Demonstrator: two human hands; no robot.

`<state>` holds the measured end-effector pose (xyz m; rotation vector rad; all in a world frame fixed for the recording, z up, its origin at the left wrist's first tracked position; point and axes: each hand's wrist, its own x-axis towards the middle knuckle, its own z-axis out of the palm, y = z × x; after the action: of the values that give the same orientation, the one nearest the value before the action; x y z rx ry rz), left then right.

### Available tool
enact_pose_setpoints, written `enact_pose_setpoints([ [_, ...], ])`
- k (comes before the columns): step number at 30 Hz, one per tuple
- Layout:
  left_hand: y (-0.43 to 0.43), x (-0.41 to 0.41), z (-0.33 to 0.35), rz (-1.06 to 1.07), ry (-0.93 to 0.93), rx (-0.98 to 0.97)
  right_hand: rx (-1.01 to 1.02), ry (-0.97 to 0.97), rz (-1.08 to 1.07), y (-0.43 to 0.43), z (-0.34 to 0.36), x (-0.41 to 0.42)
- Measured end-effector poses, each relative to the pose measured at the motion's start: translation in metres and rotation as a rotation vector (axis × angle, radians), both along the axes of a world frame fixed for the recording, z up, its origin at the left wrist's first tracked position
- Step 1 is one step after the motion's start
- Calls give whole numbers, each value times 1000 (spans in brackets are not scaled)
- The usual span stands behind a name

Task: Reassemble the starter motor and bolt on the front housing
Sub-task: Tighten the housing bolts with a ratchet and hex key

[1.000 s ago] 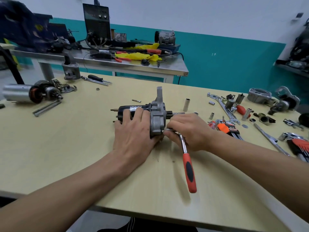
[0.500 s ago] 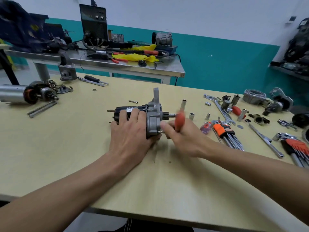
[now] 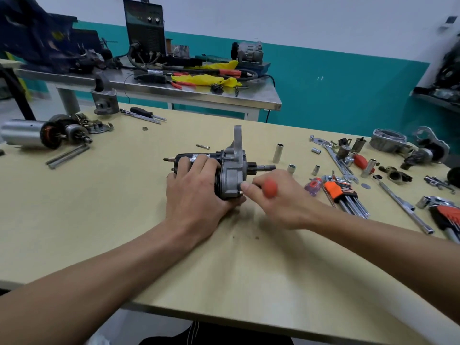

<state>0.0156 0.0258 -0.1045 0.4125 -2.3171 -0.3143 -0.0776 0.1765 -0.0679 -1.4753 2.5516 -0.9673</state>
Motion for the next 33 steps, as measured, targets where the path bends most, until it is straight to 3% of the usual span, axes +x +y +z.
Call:
enact_pose_setpoints([
  [3, 1, 1, 0, 6, -10, -12, 50, -592, -122, -1, 14, 3],
  [6, 0, 1, 0, 9, -24, -11, 55, -820, -190, -1, 16, 7],
  [7, 0, 1, 0, 10, -26, -5, 33, -752, -158, -1, 15, 9],
  [8, 0, 1, 1, 8, -26, 4, 24, -551, -94, 1, 12, 10],
  [11, 0, 2, 2, -9, -13, 38, 149, 469, 123, 12, 5, -1],
  [12, 1, 3, 2, -12, -10, 44, 167, 666, 186, 14, 6, -6],
  [15, 1, 3, 1, -12, 1, 43, 197, 707, 277, 15, 7, -14],
  [24, 0, 1, -1, -12, 11, 41, 146, 54, 94, 5, 12, -1],
  [29, 1, 1, 0, 3, -9, 14, 152, -734, -78, -1, 22, -4],
  [33, 0, 2, 0, -1, 6, 4, 184, -942, -130, 0, 22, -2],
])
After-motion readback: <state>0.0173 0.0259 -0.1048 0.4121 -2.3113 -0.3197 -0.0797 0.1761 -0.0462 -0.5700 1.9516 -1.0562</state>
